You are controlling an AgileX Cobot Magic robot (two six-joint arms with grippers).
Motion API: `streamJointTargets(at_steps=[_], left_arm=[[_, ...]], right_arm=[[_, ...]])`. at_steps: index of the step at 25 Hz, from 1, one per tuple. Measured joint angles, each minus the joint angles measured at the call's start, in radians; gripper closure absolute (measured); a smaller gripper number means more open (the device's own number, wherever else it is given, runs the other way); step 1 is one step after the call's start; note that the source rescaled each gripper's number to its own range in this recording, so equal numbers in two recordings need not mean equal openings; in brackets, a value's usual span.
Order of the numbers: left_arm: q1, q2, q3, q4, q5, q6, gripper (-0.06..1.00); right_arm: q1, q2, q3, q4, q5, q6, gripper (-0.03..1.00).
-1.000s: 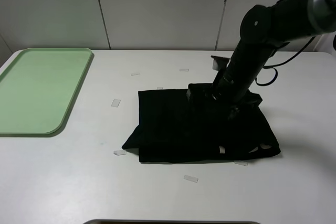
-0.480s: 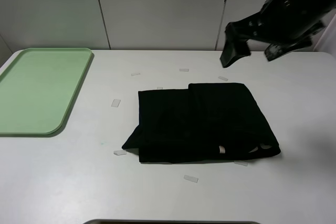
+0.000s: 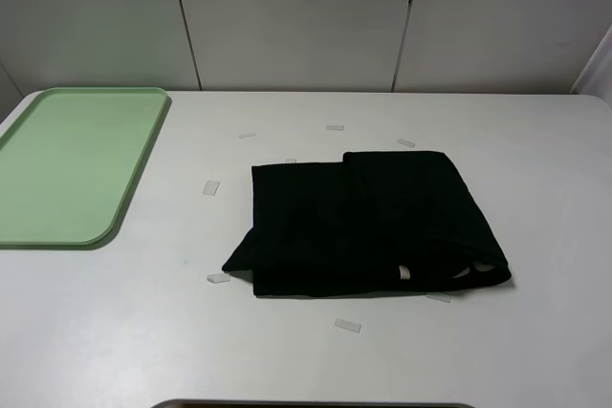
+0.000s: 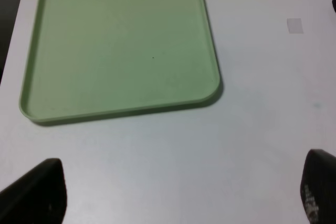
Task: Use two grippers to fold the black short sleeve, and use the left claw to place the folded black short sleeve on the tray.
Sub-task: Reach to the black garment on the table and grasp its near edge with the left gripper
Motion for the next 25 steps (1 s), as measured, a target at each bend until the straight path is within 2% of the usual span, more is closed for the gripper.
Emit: streamJointTargets(at_steps=[7, 17, 25], left_arm=[[0.000, 0.000, 0.000, 0.000, 0.000, 0.000, 0.07], [0.000, 0.000, 0.000, 0.000, 0.000, 0.000, 0.07], [0.000, 0.000, 0.000, 0.000, 0.000, 0.000, 0.07]], right_arm=[[0.000, -0.312, 0.013, 0.050, 0.115, -0.062, -0.03], [0.000, -0.577, 0.016, 0.085, 0.132, -0.071, -0.03], [0.000, -0.724, 0.020, 0.042, 0.137, -0.112, -0.03]])
